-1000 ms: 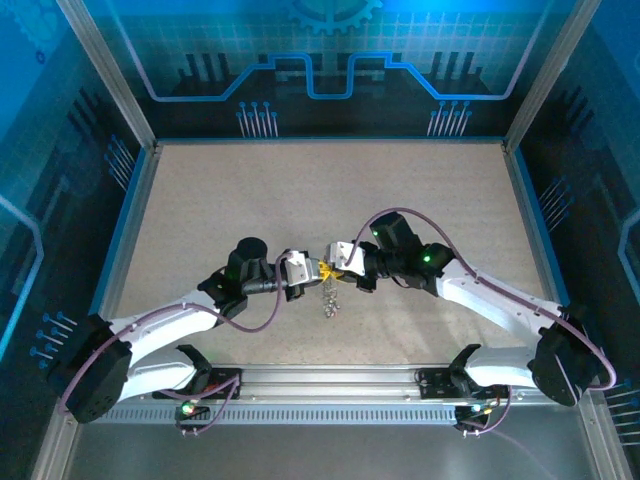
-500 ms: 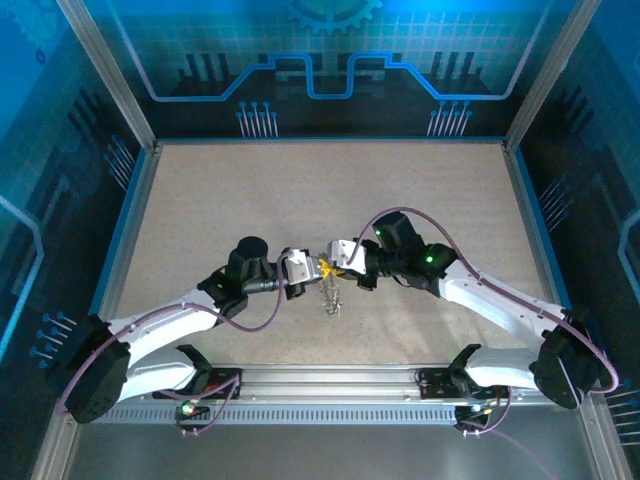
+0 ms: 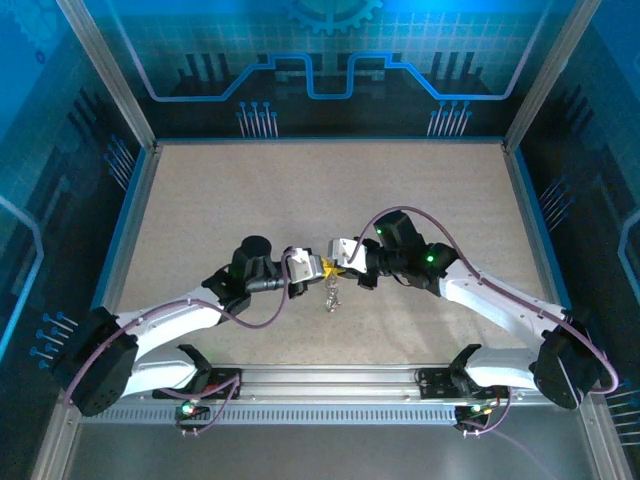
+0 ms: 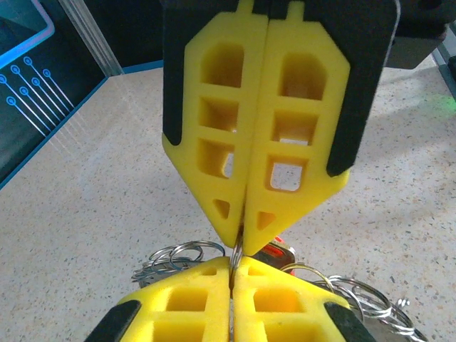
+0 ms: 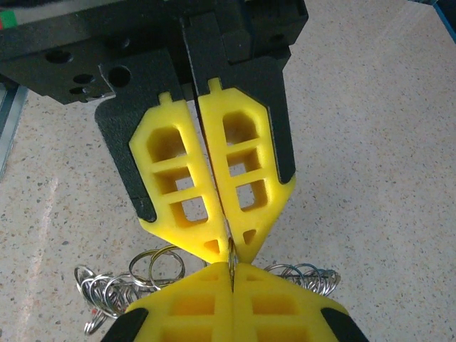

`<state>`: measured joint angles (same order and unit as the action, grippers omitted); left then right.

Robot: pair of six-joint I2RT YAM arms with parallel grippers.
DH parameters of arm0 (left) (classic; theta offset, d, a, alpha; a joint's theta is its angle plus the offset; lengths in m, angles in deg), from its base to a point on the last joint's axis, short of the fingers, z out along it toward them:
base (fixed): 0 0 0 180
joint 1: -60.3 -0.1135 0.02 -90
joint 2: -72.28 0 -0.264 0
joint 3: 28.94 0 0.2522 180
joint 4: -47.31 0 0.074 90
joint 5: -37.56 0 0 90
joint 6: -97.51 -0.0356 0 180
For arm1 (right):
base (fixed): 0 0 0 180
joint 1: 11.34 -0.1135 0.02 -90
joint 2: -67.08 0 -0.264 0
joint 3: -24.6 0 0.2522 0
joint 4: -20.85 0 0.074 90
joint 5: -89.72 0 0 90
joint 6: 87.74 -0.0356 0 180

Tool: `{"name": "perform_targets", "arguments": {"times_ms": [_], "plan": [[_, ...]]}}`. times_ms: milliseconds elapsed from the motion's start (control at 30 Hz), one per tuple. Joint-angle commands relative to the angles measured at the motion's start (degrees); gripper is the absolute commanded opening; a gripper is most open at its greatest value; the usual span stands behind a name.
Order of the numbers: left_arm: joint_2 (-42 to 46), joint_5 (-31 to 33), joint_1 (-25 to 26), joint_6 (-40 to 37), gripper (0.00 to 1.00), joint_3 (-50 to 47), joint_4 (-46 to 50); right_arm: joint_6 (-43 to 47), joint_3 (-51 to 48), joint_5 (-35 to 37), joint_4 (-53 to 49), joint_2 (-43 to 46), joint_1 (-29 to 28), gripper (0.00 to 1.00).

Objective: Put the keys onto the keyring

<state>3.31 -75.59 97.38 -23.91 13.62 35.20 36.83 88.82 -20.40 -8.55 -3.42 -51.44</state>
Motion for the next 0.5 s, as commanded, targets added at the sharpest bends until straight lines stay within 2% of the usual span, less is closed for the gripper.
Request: {"name": "perform_targets", "arguments": {"times_ms": [0,167,367,400,467], "plan": [[-1.1,1.2,-0.2,1.3,0.08,1.3,1.3,0.2,0.4,-4.2,2.2,1.2,-0.8,0.0],[0.0,-0.1,-0.2,1.8,0.0,0.8,0.4,0.2,0.6,-4.2,2.0,1.0,-1.0,0.0],[1.1,-2.4,-0.2,2.5,0.0,-2.0,-4.7,-0.3,0.3,-2.0,2.2,1.4,-1.0,0.0],[1.3,-2.4,-0.3,3.2,0.0,-2.8,-6.4,-0.3,0.3,-1.1,1.9,1.5,-0.9,0.01],[1.8,-3.2,-0.6,4.3,0.0,-4.0,-9.5,-1.0,-1.0,1.9,1.7,2.0,-0.9,0.12]]}}
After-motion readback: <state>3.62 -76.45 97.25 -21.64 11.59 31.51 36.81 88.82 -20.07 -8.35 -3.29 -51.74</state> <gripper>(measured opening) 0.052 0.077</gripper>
